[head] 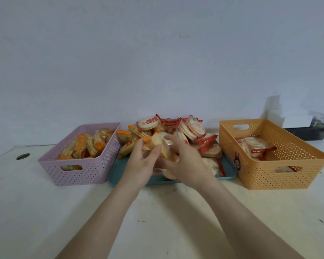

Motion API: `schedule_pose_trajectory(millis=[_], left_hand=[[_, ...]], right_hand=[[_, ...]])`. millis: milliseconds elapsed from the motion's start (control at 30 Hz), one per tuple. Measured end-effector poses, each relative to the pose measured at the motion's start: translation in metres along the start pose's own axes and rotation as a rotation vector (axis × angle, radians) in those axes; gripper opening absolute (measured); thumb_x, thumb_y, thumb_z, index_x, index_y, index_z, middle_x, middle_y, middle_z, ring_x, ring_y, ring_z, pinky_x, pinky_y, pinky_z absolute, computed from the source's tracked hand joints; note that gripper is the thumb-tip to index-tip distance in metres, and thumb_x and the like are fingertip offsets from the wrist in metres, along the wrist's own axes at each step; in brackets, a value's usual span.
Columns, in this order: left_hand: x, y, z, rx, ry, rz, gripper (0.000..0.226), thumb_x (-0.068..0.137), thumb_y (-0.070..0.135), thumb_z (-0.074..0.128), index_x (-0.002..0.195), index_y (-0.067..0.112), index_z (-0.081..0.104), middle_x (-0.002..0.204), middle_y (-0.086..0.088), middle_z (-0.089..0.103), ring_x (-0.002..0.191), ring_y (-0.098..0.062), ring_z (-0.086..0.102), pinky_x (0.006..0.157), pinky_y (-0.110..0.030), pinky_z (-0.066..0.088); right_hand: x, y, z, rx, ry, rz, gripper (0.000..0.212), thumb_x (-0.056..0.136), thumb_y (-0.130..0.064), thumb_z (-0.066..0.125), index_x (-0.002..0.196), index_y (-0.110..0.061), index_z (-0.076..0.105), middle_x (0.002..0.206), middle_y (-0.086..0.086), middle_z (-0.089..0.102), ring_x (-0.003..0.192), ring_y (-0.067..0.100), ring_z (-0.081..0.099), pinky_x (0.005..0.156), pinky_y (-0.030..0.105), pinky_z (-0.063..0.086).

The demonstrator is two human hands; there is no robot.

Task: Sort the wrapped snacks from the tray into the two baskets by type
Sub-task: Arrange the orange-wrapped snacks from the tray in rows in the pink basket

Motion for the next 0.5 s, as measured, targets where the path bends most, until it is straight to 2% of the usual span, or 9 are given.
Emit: schedule_pose_trajectory(millis=[67, 133, 200, 267, 333, 367, 400, 467, 500], left_hand=[[0.005, -0.004, -0.012, -0.004, 0.115, -0.002, 0.025, 0.092, 0.021, 0.062, 0.115, 0.027, 0.055, 0.104, -0.001, 0.072, 0.094, -0.022, 0.070, 0.070, -0.043, 0.060], [0.011, -0.007, -0.030, 0.159, 0.194, 0.030, 0.030, 0.089, 0.031, 0.062, 0.118, 0.028, 0.052, 0.107, 0.002, 0.071, 0.093, -0.020, 0.069, 0.074, -0.046, 0.059], [0.014, -0.008, -0.045, 0.563, 0.218, 0.103, 0.048, 0.085, 0.042, 0.057, 0.129, 0.029, 0.044, 0.109, 0.003, 0.068, 0.097, -0.020, 0.065, 0.083, -0.048, 0.055], [0.008, -0.003, -0.048, 1.045, 0.323, 0.320, 0.058, 0.084, 0.036, 0.058, 0.137, 0.018, 0.039, 0.122, -0.007, 0.060, 0.110, -0.027, 0.057, 0.093, -0.047, 0.048], [-0.008, 0.004, -0.026, 1.222, 0.335, 0.564, 0.056, 0.086, 0.027, 0.061, 0.137, 0.011, 0.043, 0.126, -0.012, 0.055, 0.114, -0.030, 0.051, 0.094, -0.041, 0.044], [-0.013, 0.004, -0.013, 1.178, 0.253, 0.555, 0.050, 0.089, 0.029, 0.058, 0.135, 0.012, 0.046, 0.123, -0.011, 0.056, 0.111, -0.029, 0.052, 0.092, -0.040, 0.044], [-0.013, 0.000, 0.000, 1.105, 0.139, 0.458, 0.046, 0.093, 0.035, 0.051, 0.134, 0.014, 0.046, 0.120, -0.008, 0.059, 0.108, -0.028, 0.053, 0.091, -0.041, 0.044], [-0.008, -0.016, 0.022, 1.099, -0.079, 0.140, 0.051, 0.097, 0.049, 0.037, 0.136, 0.016, 0.040, 0.121, -0.006, 0.063, 0.109, -0.030, 0.057, 0.091, -0.041, 0.043], [-0.005, -0.025, 0.031, 1.126, -0.151, 0.046, 0.054, 0.097, 0.052, 0.034, 0.137, 0.016, 0.036, 0.122, -0.006, 0.064, 0.110, -0.030, 0.057, 0.090, -0.040, 0.043]], right_hand=[[-0.001, 0.002, 0.014, -0.021, -0.112, -0.021, 0.072, 0.078, -0.046, 0.070, 0.141, -0.030, 0.039, 0.127, -0.004, 0.060, 0.119, 0.017, 0.052, 0.097, 0.037, 0.045], [0.000, 0.015, 0.005, -0.057, -0.080, 0.056, 0.072, 0.080, -0.055, 0.064, 0.142, -0.030, 0.035, 0.131, -0.002, 0.056, 0.125, 0.022, 0.046, 0.100, 0.041, 0.041], [0.000, 0.038, -0.015, -0.269, -0.006, 0.247, 0.070, 0.085, -0.062, 0.052, 0.143, -0.029, 0.031, 0.135, 0.003, 0.054, 0.124, 0.031, 0.046, 0.100, 0.047, 0.039], [-0.006, 0.060, -0.030, -0.459, -0.045, 0.448, 0.076, 0.087, -0.069, 0.039, 0.148, -0.028, 0.018, 0.149, 0.008, 0.039, 0.130, 0.037, 0.041, 0.103, 0.054, 0.036], [-0.013, 0.072, -0.034, -0.479, -0.121, 0.536, 0.081, 0.087, -0.071, 0.032, 0.151, -0.027, 0.008, 0.156, 0.013, 0.025, 0.134, 0.039, 0.038, 0.104, 0.054, 0.036], [-0.015, 0.075, -0.033, -0.451, -0.144, 0.552, 0.081, 0.088, -0.071, 0.032, 0.151, -0.027, 0.006, 0.156, 0.014, 0.026, 0.133, 0.038, 0.039, 0.103, 0.052, 0.038], [-0.016, 0.077, -0.031, -0.423, -0.159, 0.561, 0.081, 0.089, -0.070, 0.032, 0.151, -0.026, 0.005, 0.153, 0.015, 0.030, 0.133, 0.037, 0.040, 0.101, 0.050, 0.040], [-0.016, 0.076, -0.025, -0.347, -0.166, 0.549, 0.081, 0.090, -0.066, 0.036, 0.151, -0.022, 0.007, 0.149, 0.013, 0.040, 0.131, 0.034, 0.044, 0.099, 0.046, 0.042], [-0.014, 0.074, -0.023, -0.280, -0.148, 0.529, 0.081, 0.090, -0.064, 0.040, 0.151, -0.020, 0.010, 0.148, 0.011, 0.042, 0.131, 0.034, 0.044, 0.100, 0.045, 0.042]])
Point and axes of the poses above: each hand's wrist, its own x-axis towards the middle knuckle, its own z-axis out of the palm, y = z × x, the point moved 4 cm from there along x, towards the middle knuckle
